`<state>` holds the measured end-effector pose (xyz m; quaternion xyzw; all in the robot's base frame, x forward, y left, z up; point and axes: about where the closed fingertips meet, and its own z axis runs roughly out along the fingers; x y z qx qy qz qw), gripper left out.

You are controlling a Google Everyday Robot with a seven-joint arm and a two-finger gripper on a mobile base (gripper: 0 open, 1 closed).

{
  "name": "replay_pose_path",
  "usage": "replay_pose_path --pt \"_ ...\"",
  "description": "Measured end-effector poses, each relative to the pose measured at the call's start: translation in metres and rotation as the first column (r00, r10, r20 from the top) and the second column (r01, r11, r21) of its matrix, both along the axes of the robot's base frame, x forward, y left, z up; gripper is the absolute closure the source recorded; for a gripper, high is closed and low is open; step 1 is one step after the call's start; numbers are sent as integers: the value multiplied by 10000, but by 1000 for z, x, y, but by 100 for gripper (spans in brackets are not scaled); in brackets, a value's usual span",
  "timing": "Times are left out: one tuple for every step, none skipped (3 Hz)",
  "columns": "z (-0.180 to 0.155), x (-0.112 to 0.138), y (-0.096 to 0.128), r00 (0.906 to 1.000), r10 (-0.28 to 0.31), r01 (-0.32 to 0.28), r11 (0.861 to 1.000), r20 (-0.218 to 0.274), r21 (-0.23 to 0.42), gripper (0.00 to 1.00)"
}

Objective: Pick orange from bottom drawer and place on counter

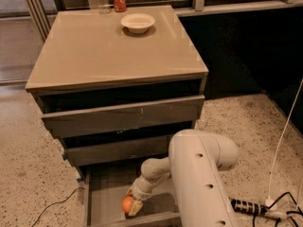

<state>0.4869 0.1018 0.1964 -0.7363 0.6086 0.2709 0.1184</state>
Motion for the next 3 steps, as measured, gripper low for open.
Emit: replay_pose_path --pt "11 3 -12 9995 -231 232 9997 227 -57 100" --pt "26 7 -34 9966 -624 631 9979 534 -131 100" --pt "41 9 -71 9879 -1293 1325 9906 854 -326 100"
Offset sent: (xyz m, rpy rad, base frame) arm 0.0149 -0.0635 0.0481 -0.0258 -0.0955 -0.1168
